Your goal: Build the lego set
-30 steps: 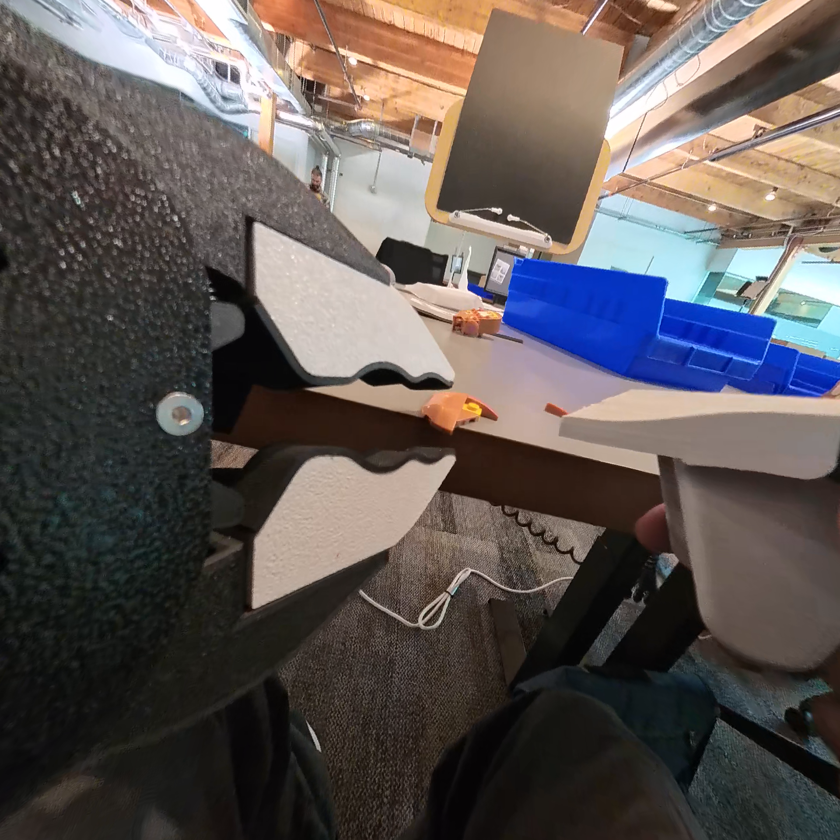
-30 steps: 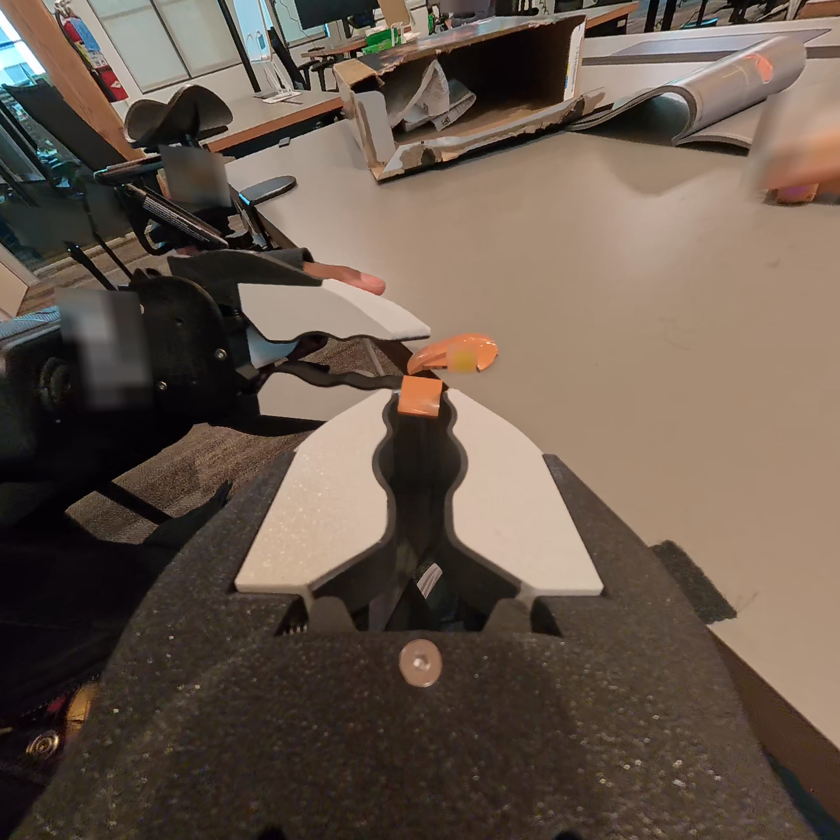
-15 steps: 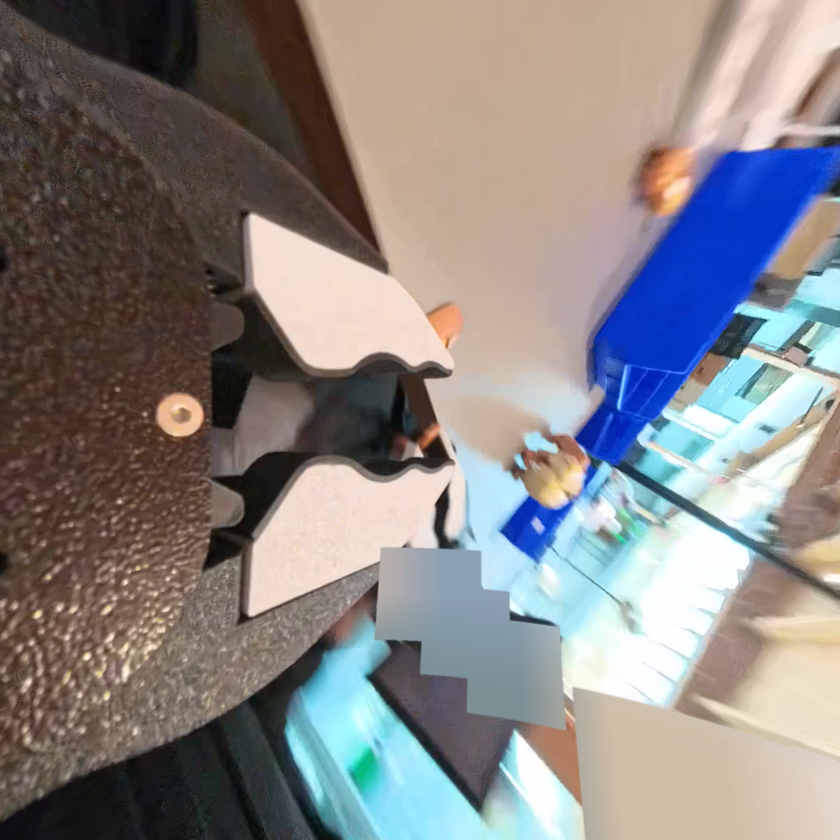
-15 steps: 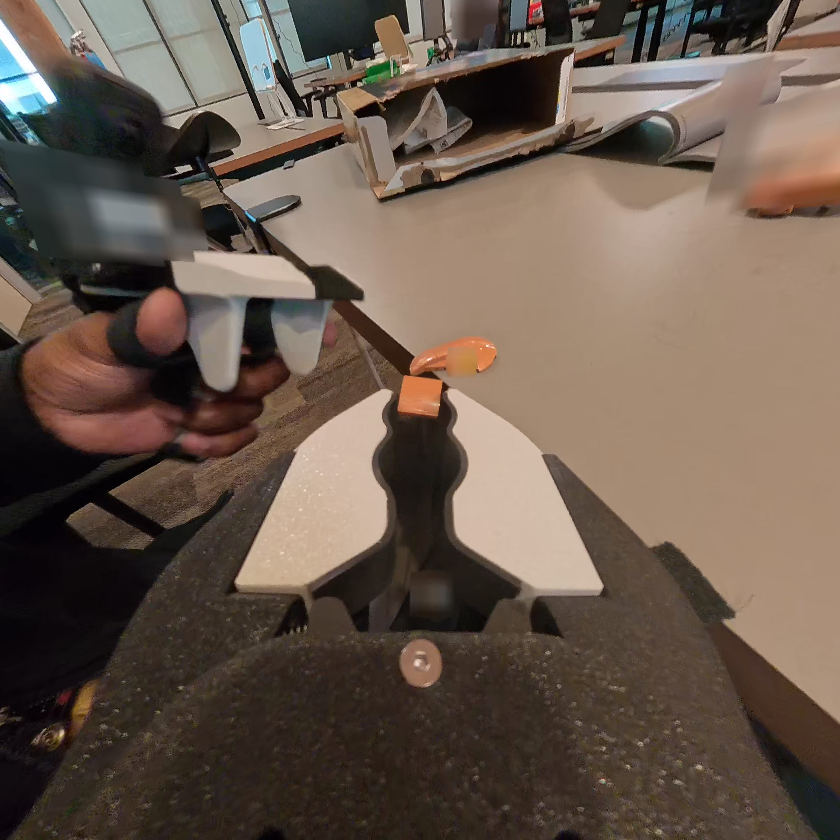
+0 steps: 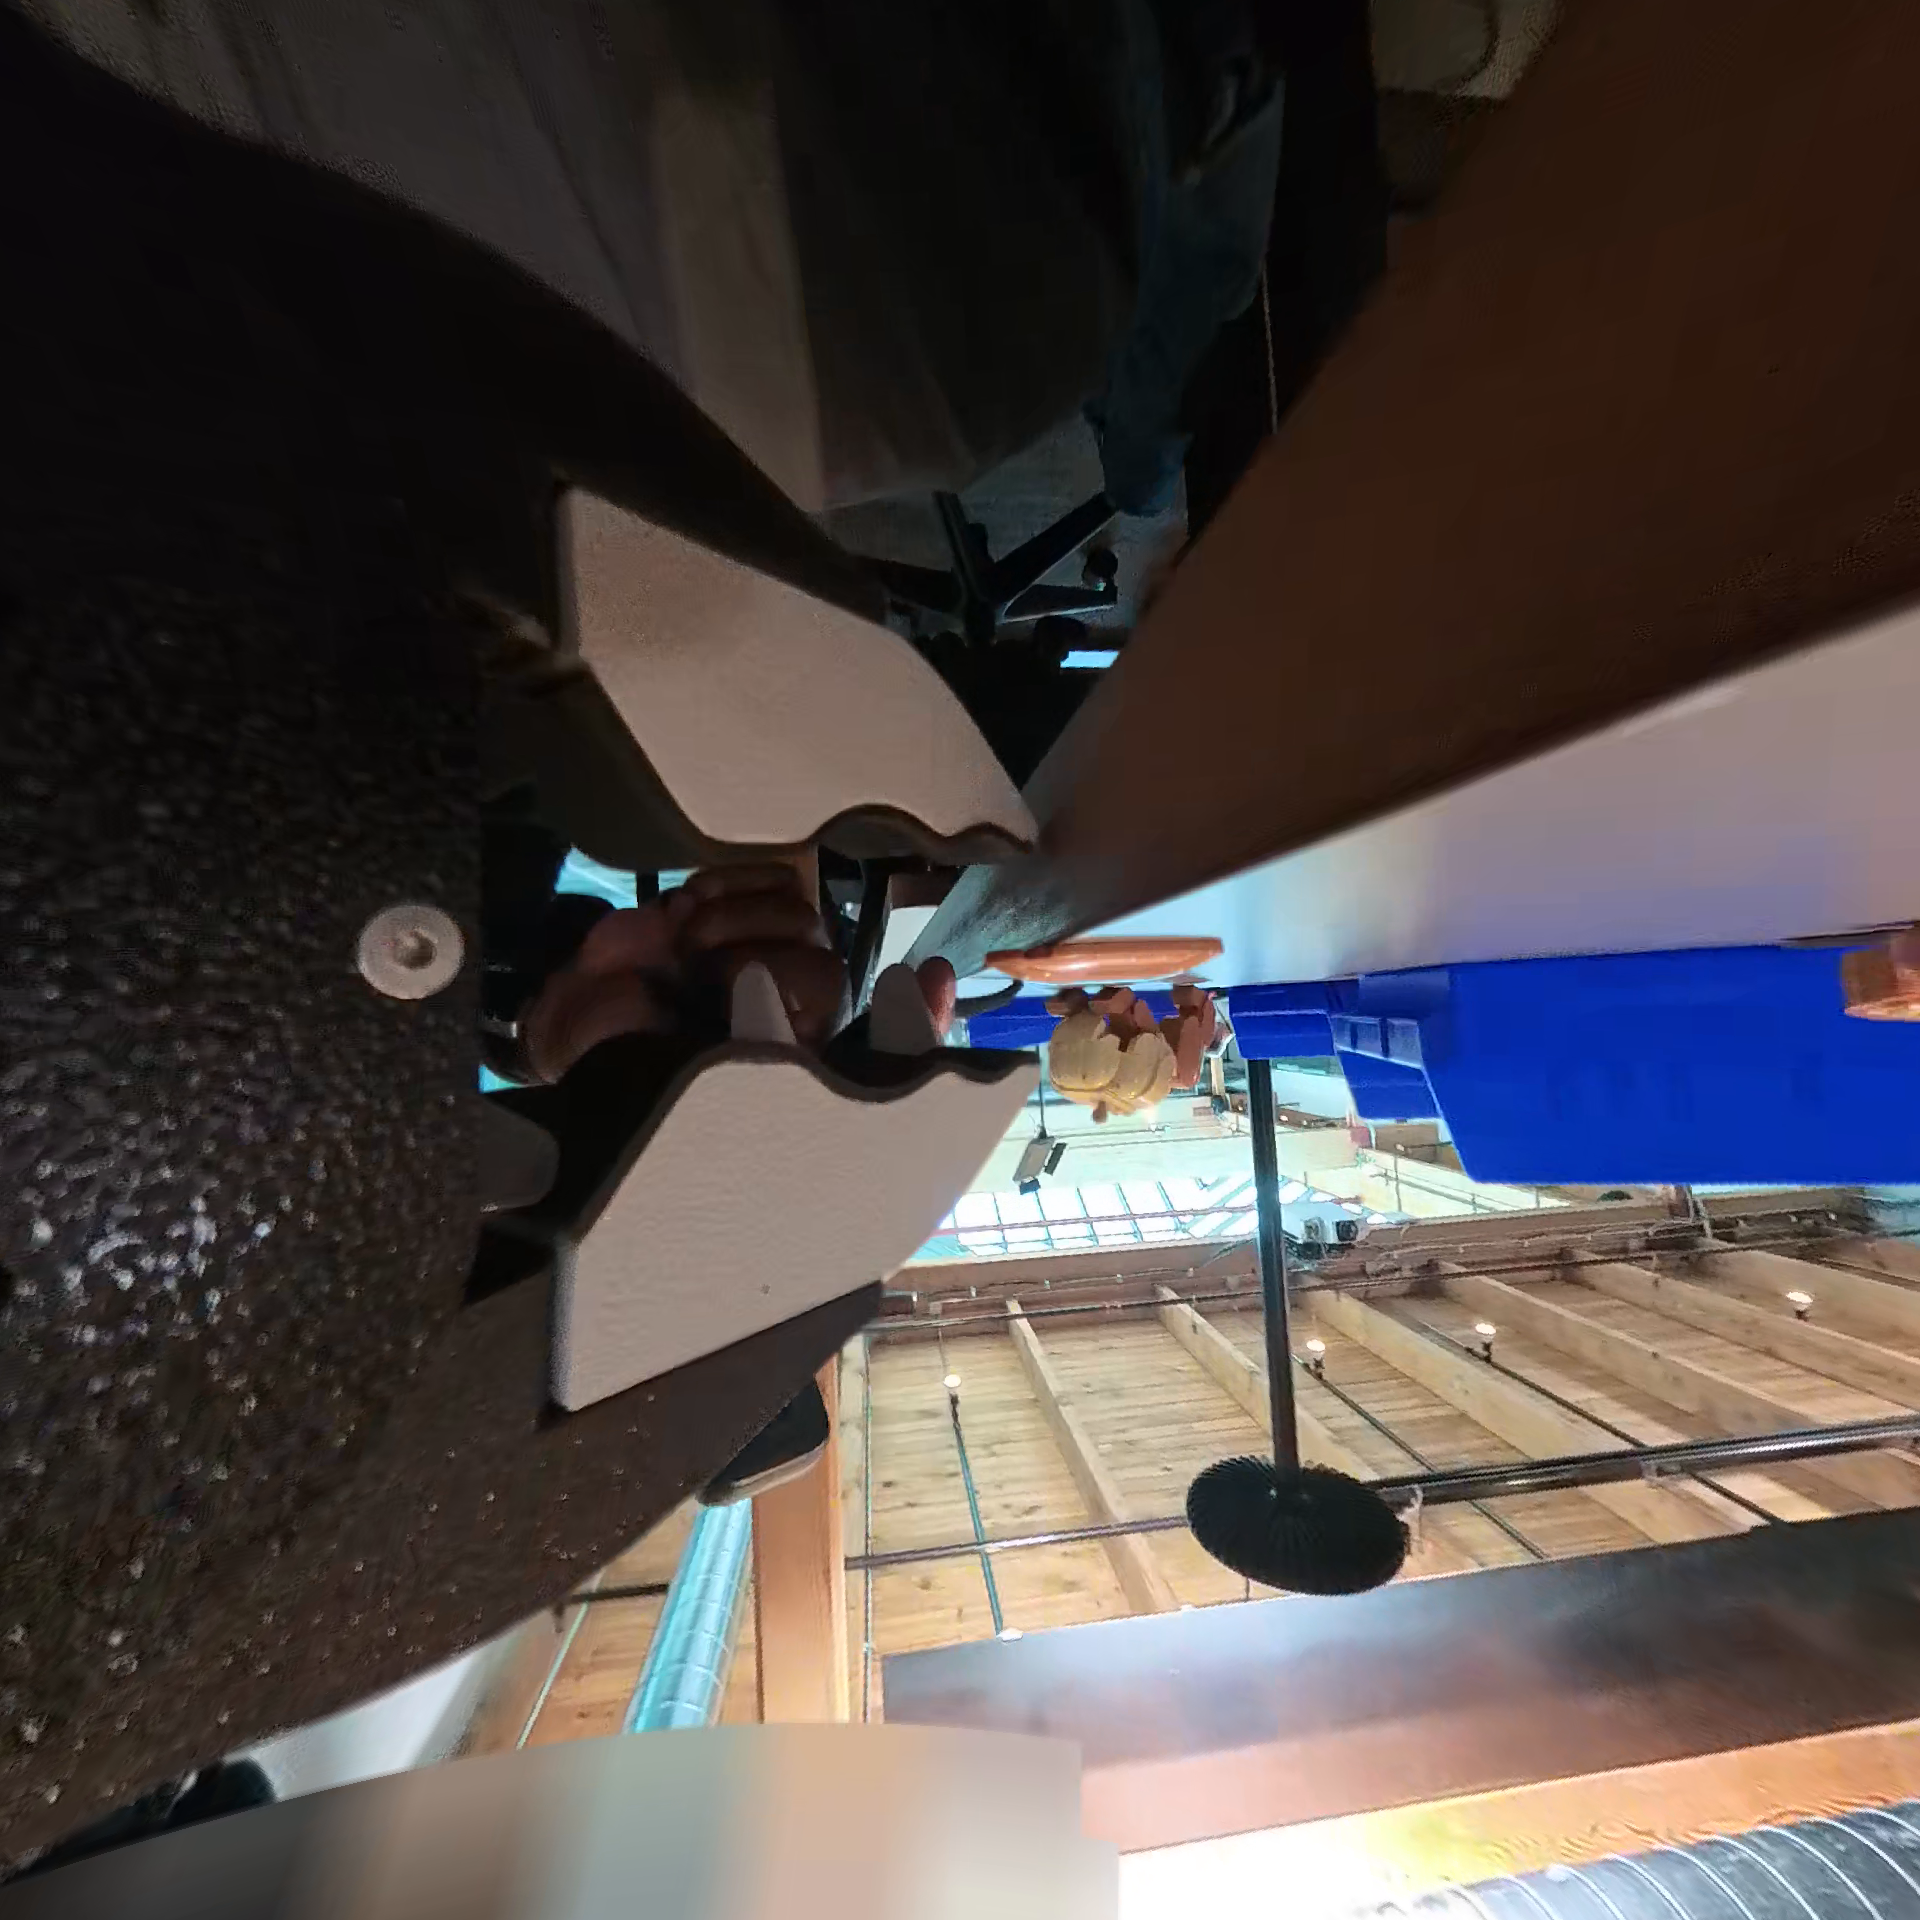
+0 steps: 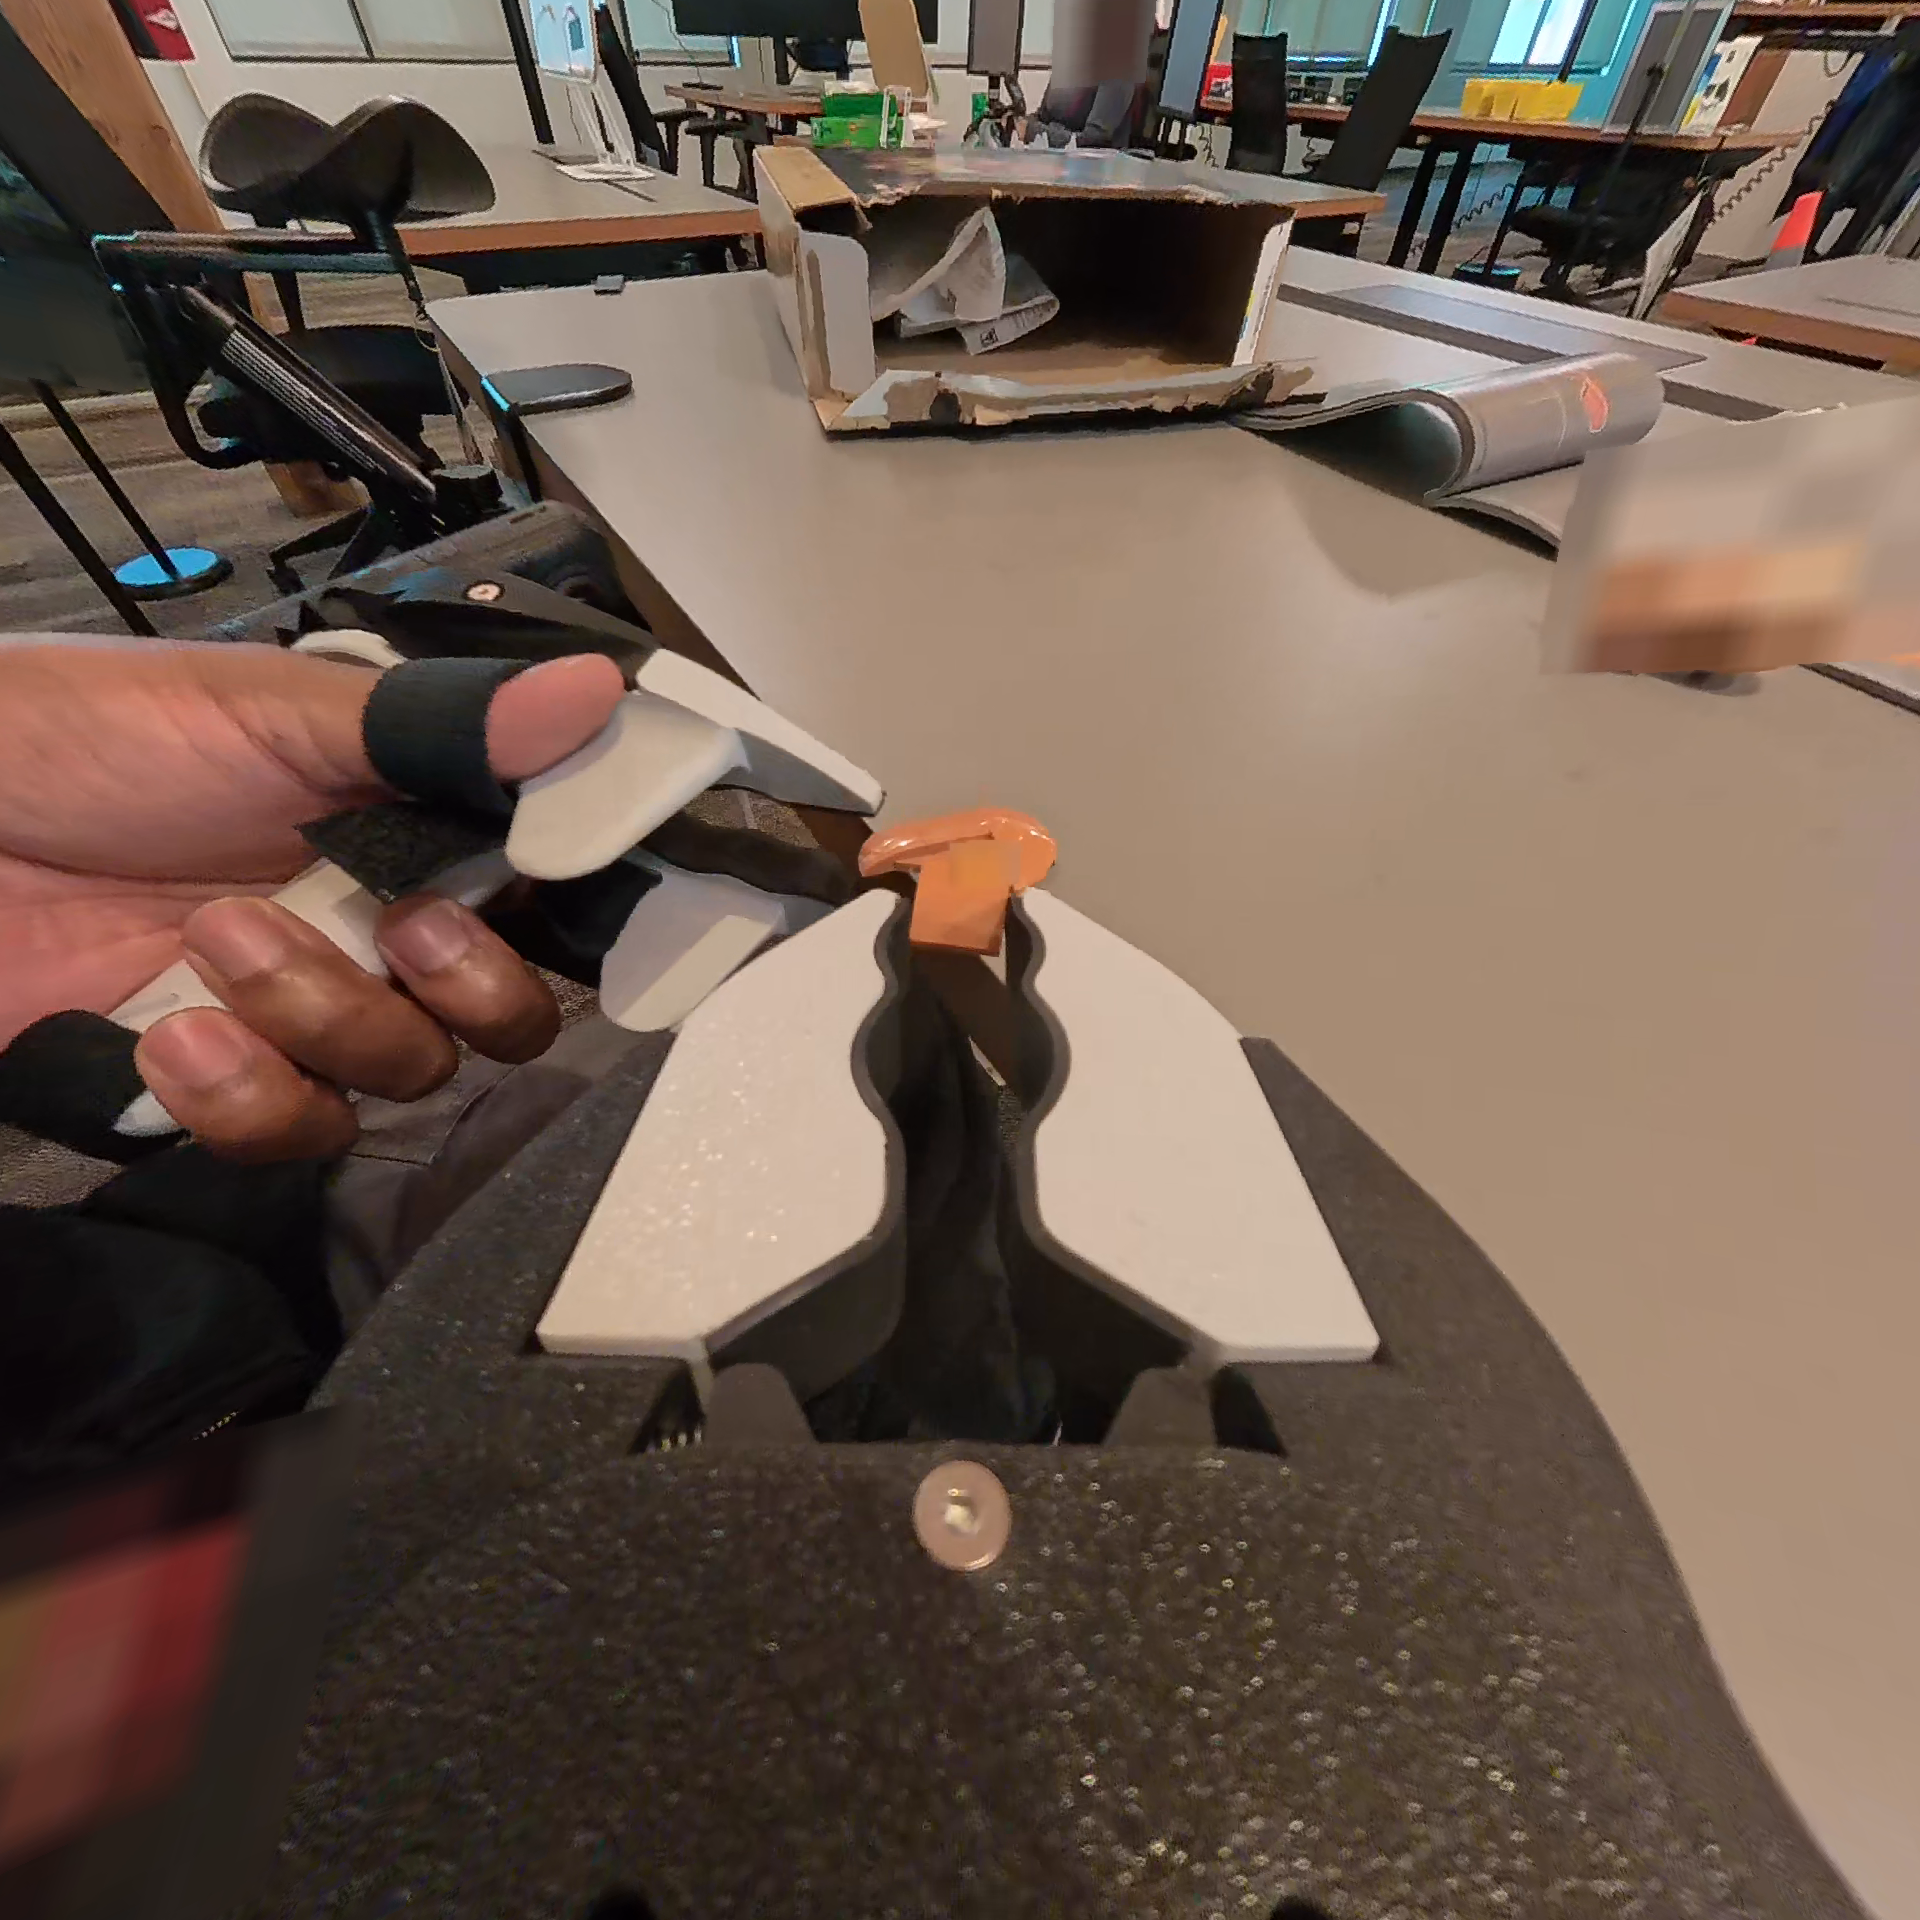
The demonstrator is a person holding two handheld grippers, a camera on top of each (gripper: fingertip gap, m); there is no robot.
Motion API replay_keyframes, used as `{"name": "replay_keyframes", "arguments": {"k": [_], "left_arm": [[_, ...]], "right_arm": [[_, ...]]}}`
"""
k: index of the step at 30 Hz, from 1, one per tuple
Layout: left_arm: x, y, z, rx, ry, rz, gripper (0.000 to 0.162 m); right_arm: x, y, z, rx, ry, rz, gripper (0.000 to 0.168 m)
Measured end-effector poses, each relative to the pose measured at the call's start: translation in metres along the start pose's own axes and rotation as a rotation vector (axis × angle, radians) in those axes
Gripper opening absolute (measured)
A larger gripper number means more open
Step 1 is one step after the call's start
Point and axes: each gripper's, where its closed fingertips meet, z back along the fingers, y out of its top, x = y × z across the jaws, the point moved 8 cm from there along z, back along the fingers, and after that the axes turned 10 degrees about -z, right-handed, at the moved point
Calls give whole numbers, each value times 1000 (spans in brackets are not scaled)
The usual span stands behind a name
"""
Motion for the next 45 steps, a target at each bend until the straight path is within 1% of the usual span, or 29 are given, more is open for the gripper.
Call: {"name": "replay_keyframes", "arguments": {"k": [4, 8, 13, 20, 23, 25, 28, 31, 36, 39, 43, 45], "left_arm": [[-3, -2, -3, -2, 1, 41, 26], [-1, -3, -3, 30, -42, 71, 5], [0, -2, 2, 74, -73, 55, 4], [6, -1, 6, 15, -206, -68, 4], [8, 2, 8, -14, -188, -138, 4], [7, 4, 8, -16, -164, -147, 4], [5, 5, 7, -9, -156, -113, 4], [5, 4, 6, 7, -167, -81, 4], [4, 1, 5, 3, -181, -60, 4], [4, 0, 6, 9, -183, -60, 4], [4, 0, 8, 18, -187, -58, 4], [4, 0, 8, 19, -189, -55, 4]], "right_arm": [[2, -4, -2, 1, 12, -18, 17], [1, -7, -4, -5, 28, -27, 17], [-2, -11, -7, -15, 49, -43, 17], [0, -8, -9, 13, 89, -122, 17], [8, -1, -8, 31, 102, -141, 17], [8, 2, -10, -10, 127, -154, 17], [1, 5, -15, -72, 78, -72, 17], [-2, 12, -17, -72, -26, 21, 17], [8, 14, -25, -210, -116, 63, 17], [12, 14, -29, -285, -197, 105, 17], [15, 14, -32, -350, -260, 133, 18], [16, 14, -33, -365, -258, 121, 18]]}}
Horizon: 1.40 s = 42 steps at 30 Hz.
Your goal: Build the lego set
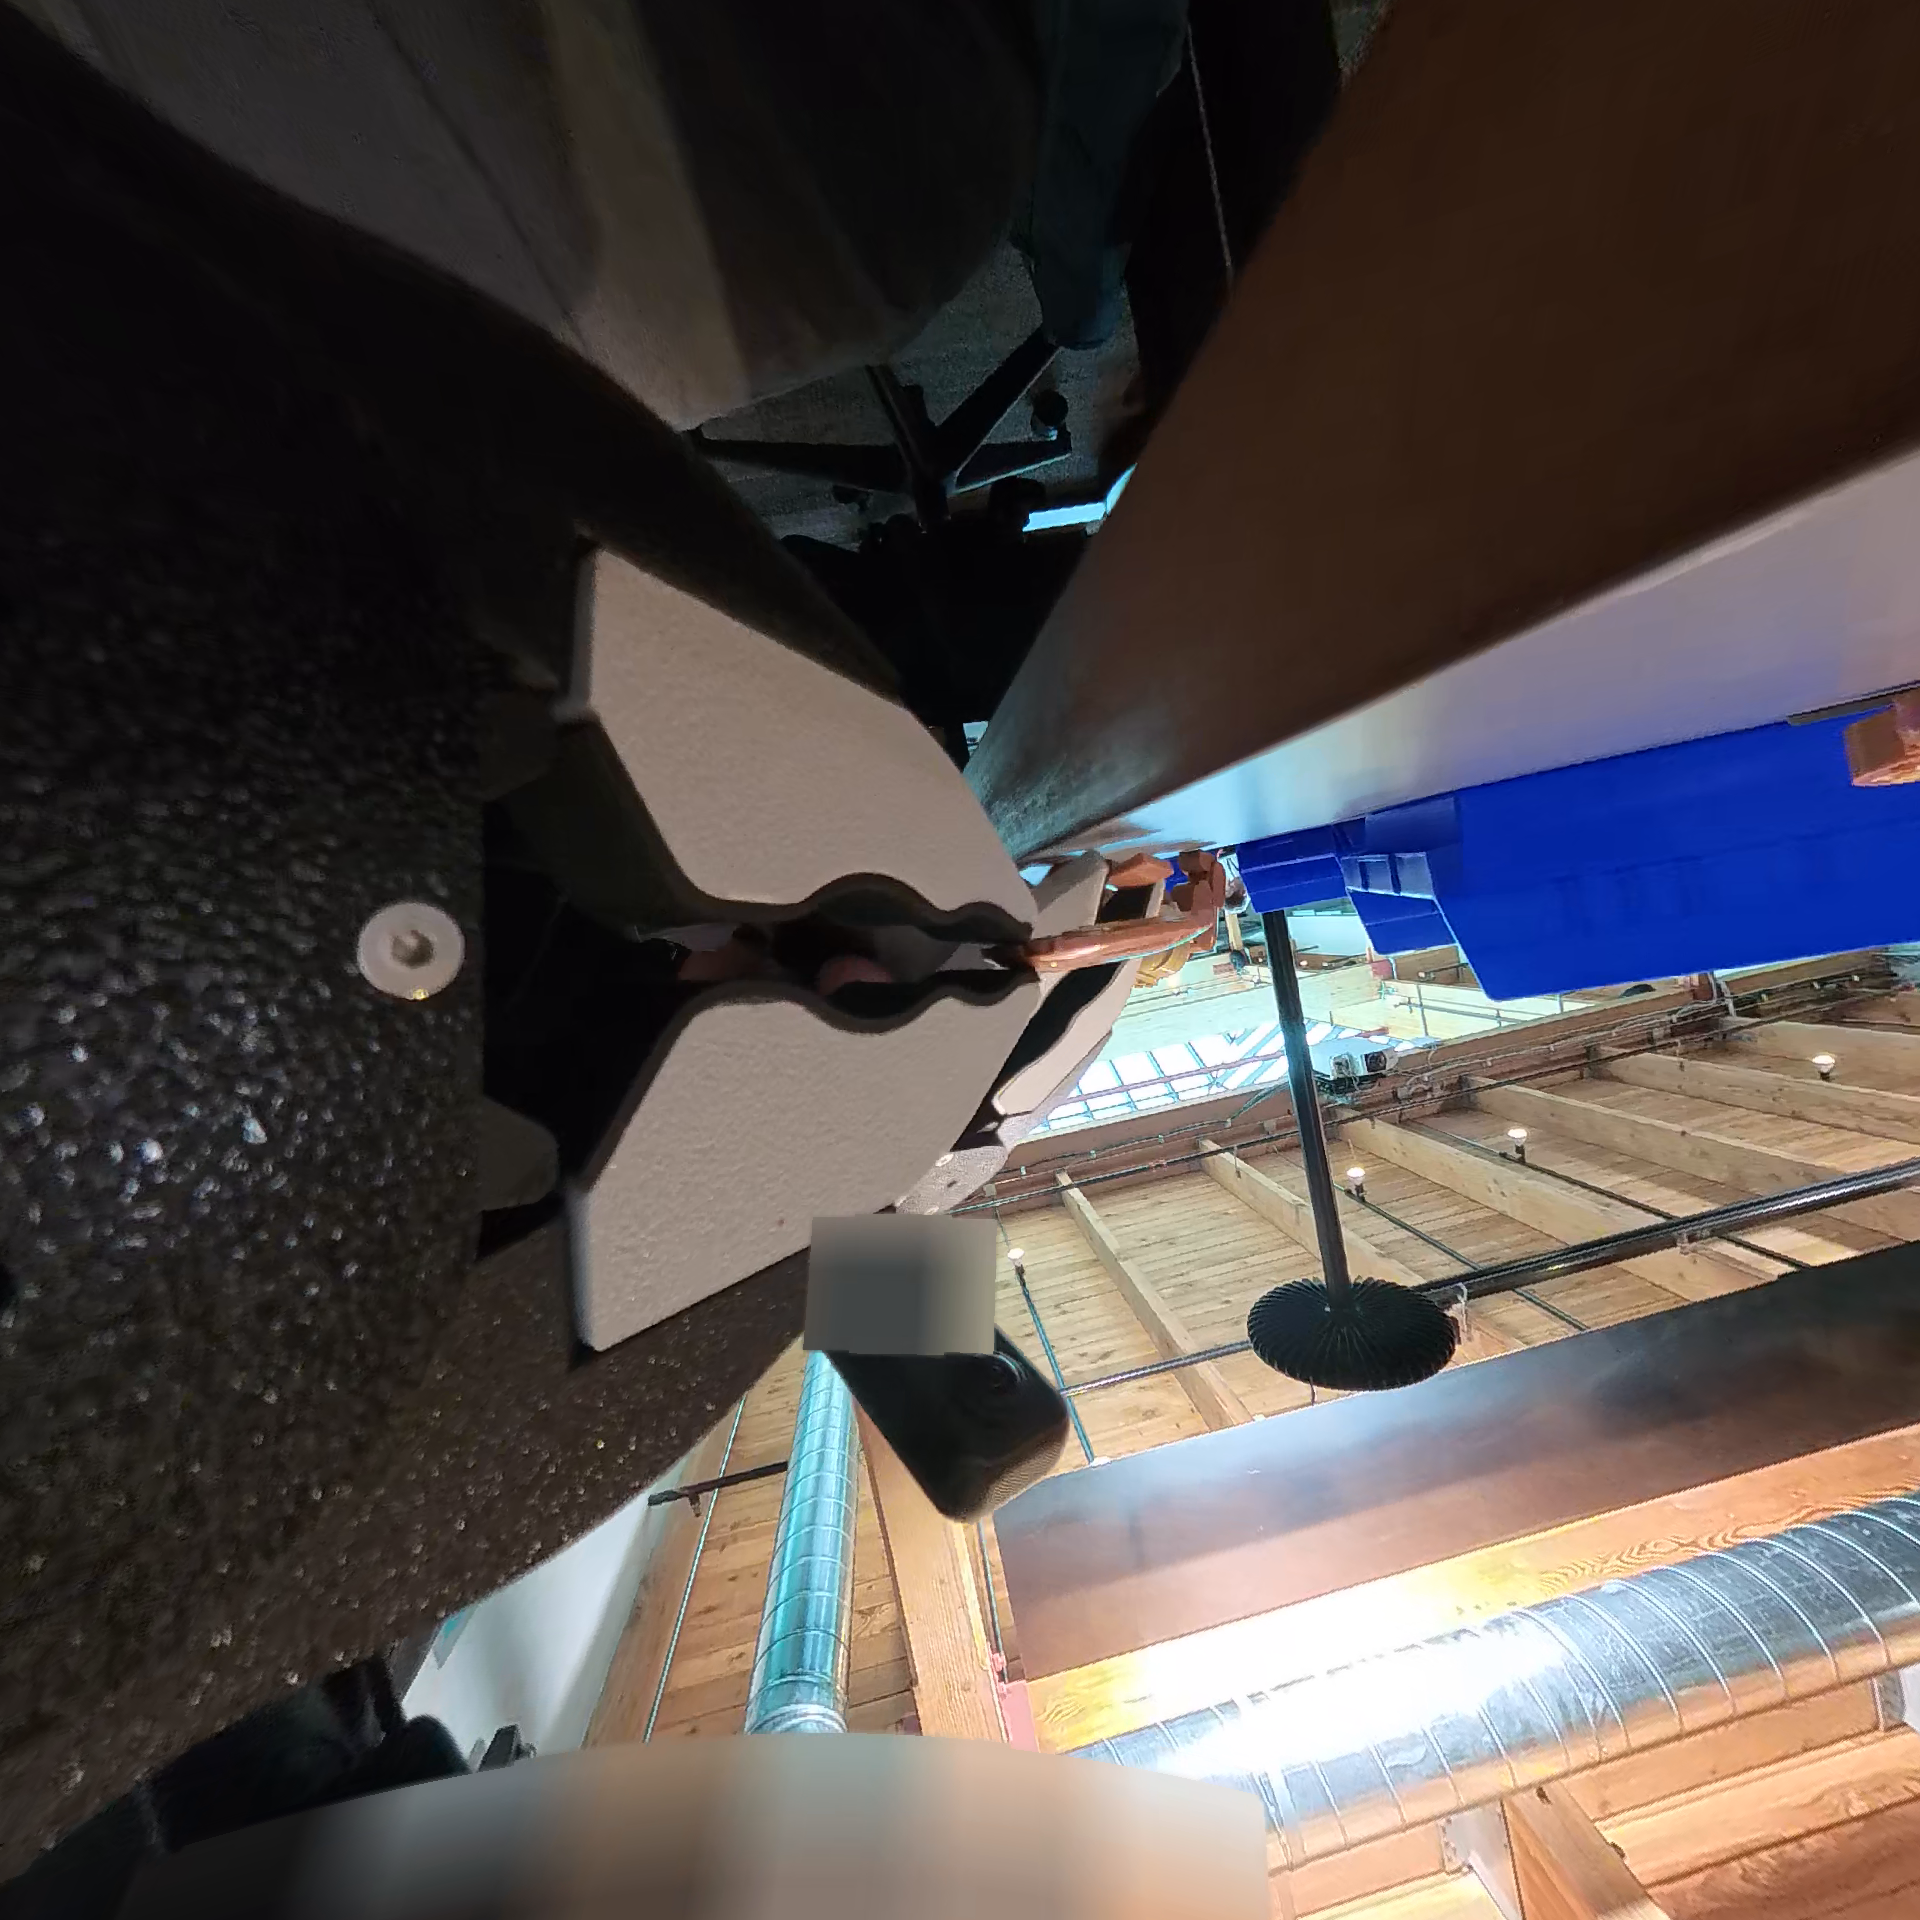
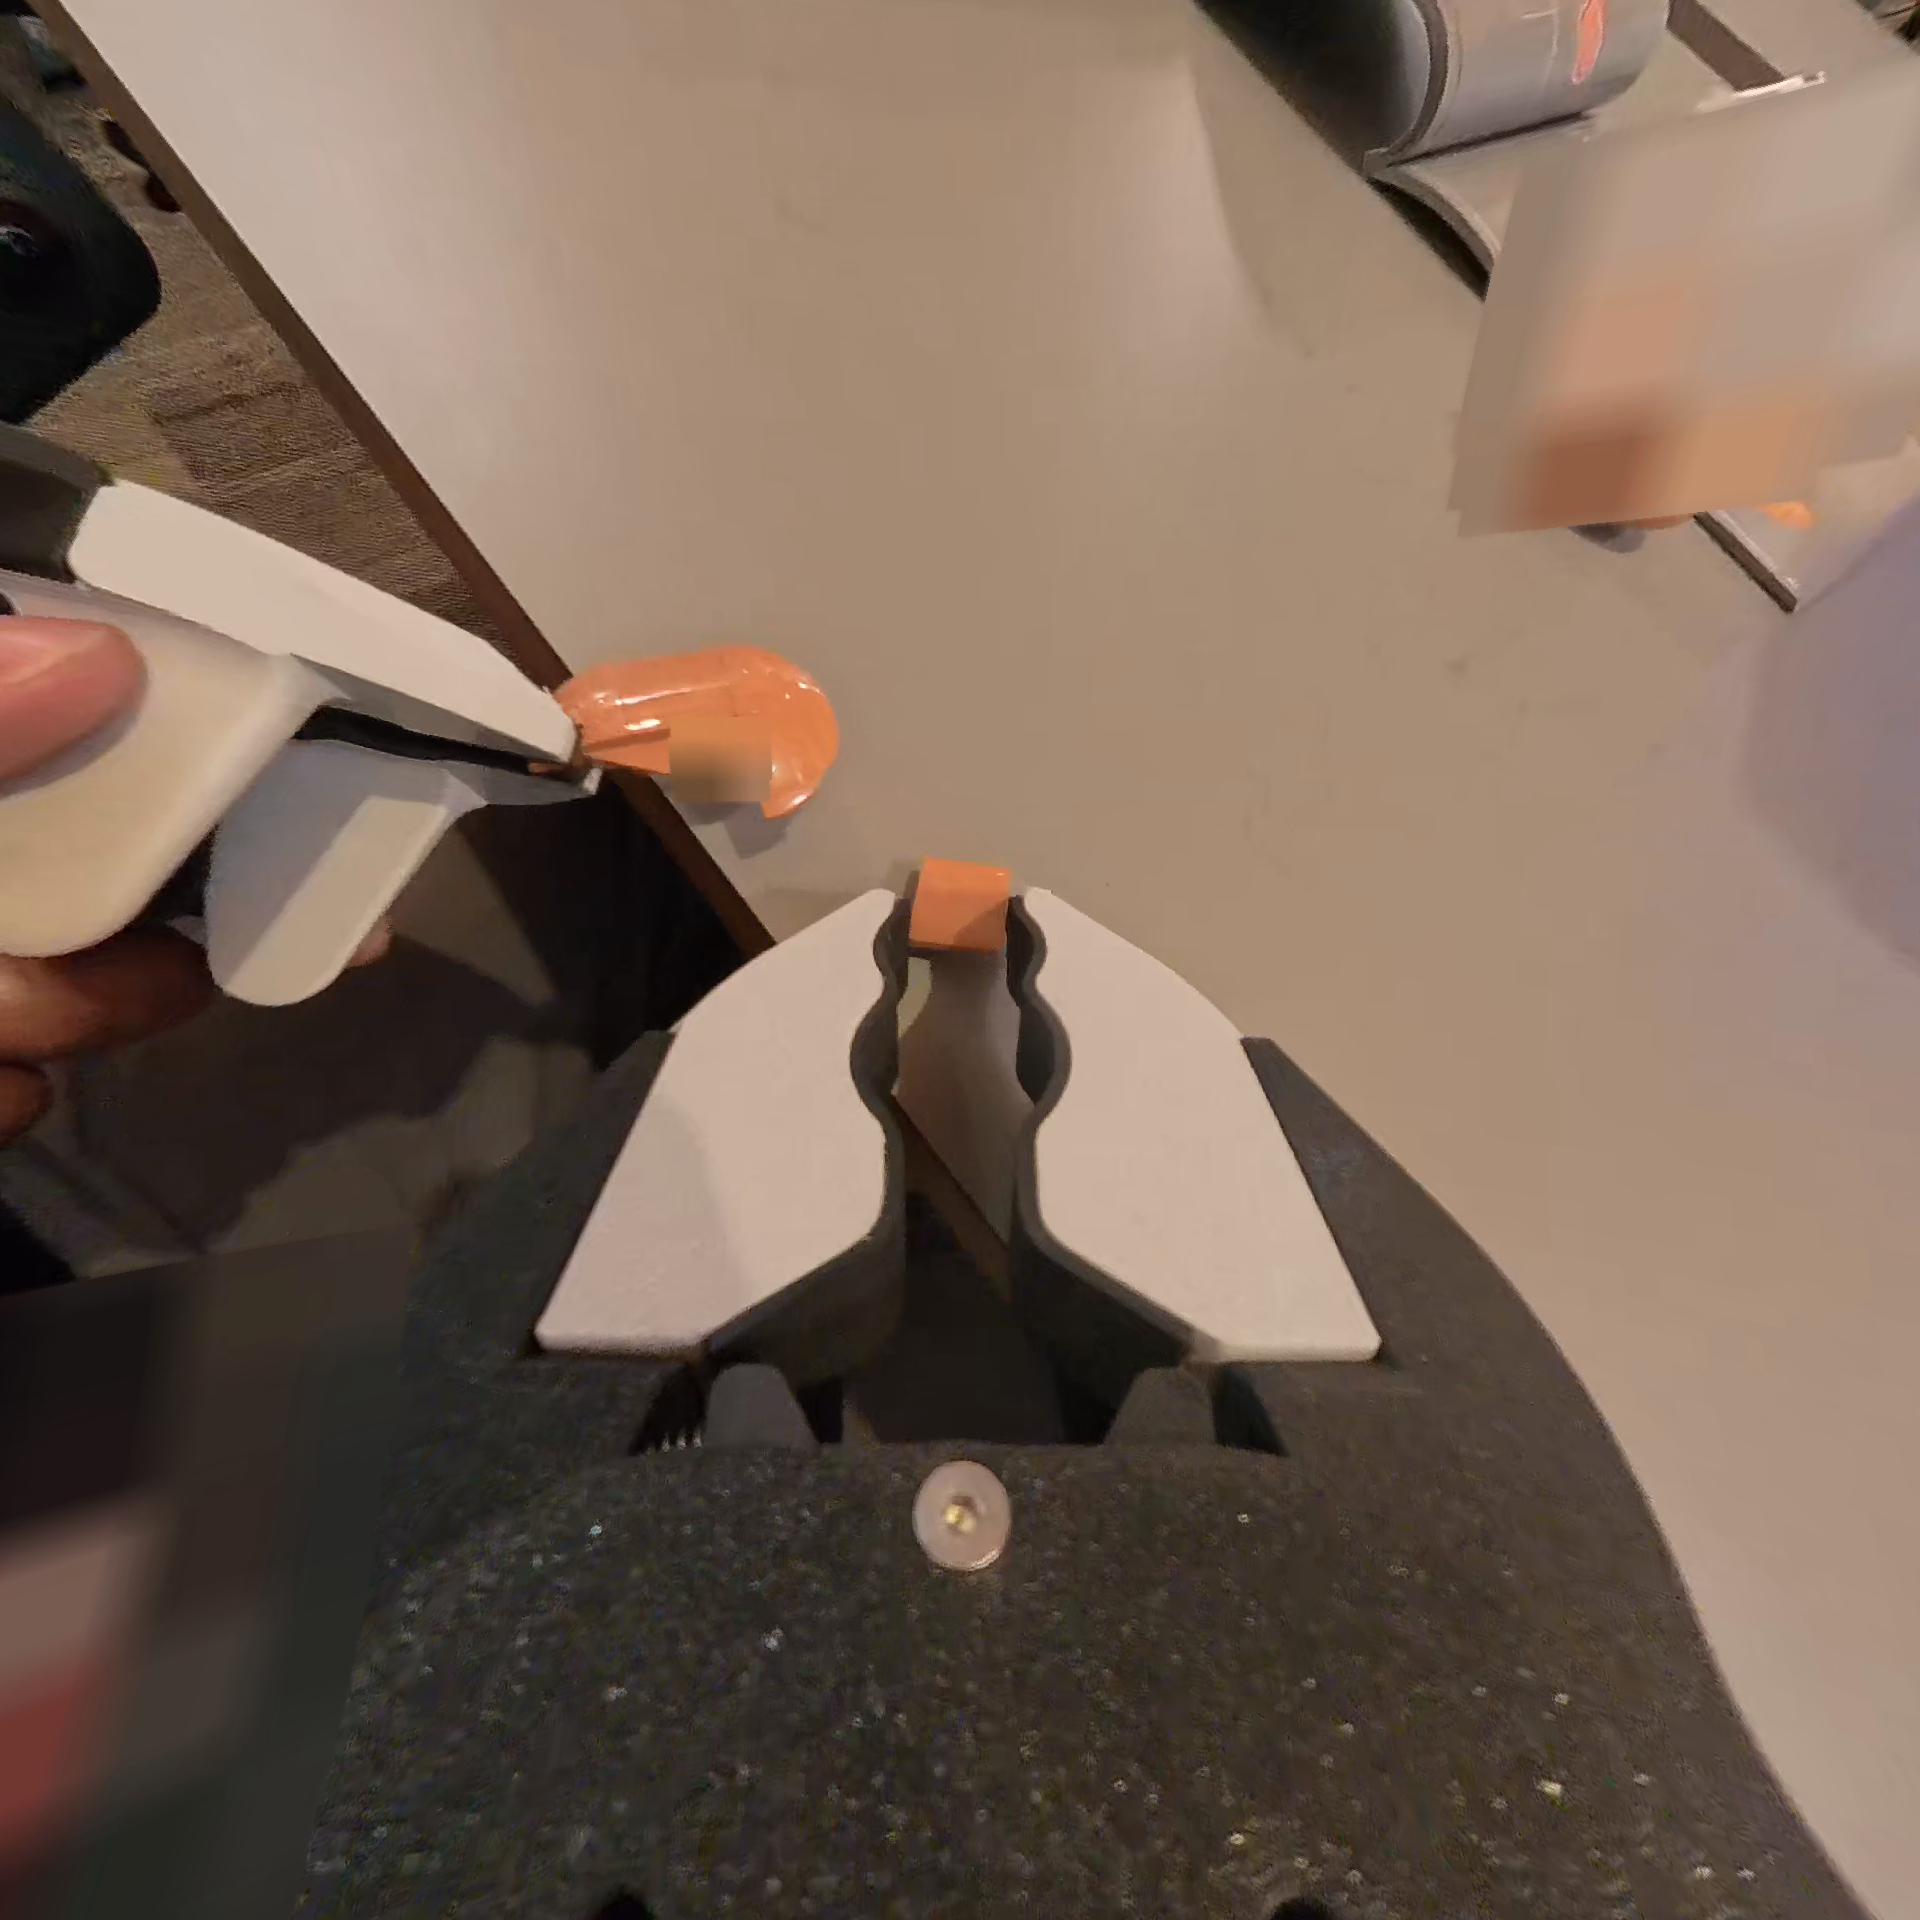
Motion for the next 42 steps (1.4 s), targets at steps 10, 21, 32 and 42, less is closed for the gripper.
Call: {"name": "replay_keyframes", "arguments": {"k": [10, 21, 32, 42], "left_arm": [[24, 17, -8, -40, -32, -146, 4], [39, 31, -22, -111, -147, -209, 4], [40, 32, -21, -152, -169, -252, 4], [37, 35, -27, -107, -163, -212, 13]], "right_arm": [[25, 23, 19, 136, 466, -388, 32], [33, 50, 9, 135, 887, -681, 21], [33, 43, 5, 137, 909, -761, 8], [23, 38, 9, 149, 869, -757, 6]]}}
